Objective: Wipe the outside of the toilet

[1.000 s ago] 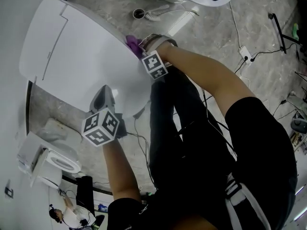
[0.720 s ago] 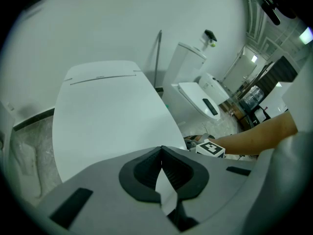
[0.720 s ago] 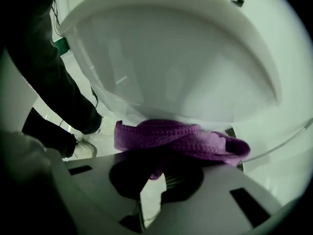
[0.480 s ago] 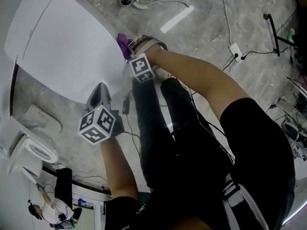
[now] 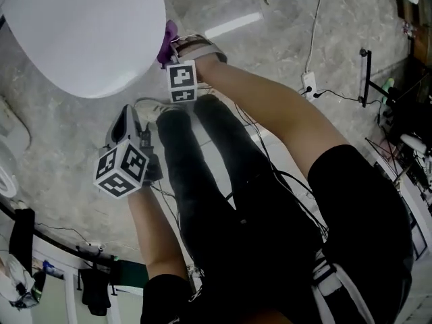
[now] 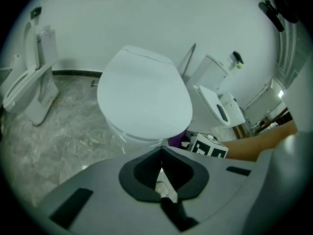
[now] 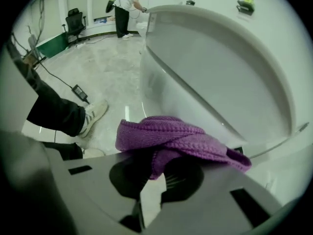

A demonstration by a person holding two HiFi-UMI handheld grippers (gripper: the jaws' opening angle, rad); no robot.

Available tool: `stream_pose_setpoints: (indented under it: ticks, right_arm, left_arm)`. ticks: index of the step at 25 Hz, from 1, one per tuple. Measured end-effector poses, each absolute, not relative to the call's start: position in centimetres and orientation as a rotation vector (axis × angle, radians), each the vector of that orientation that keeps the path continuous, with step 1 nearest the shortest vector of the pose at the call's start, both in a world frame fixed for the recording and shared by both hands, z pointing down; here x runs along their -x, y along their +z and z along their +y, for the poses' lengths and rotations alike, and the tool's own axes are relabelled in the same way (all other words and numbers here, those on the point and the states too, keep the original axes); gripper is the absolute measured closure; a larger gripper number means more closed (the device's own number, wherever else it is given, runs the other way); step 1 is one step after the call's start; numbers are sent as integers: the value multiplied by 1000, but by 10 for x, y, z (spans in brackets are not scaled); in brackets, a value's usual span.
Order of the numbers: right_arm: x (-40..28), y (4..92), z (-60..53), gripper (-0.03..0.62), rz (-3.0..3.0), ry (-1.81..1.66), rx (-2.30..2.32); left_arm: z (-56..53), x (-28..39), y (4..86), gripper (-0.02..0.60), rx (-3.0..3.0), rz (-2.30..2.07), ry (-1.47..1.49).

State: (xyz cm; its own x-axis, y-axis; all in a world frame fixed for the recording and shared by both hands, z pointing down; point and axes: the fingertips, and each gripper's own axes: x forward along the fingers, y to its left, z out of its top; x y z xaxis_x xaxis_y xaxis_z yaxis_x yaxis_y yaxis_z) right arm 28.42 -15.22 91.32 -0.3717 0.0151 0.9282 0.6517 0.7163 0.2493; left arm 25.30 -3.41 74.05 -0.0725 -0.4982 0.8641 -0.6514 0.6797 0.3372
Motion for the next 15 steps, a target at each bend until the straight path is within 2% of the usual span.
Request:
stream_pose_setpoints:
  ticks: [10, 15]
  right_arm:
    - [-278, 911, -107, 553, -1841, -377, 315]
    - [-278, 907, -81, 553, -1800, -364, 291]
  left_arm:
    - [52, -251, 747, 572, -852, -1738, 39]
    - [92, -245, 756, 572, -811, -1739, -34]
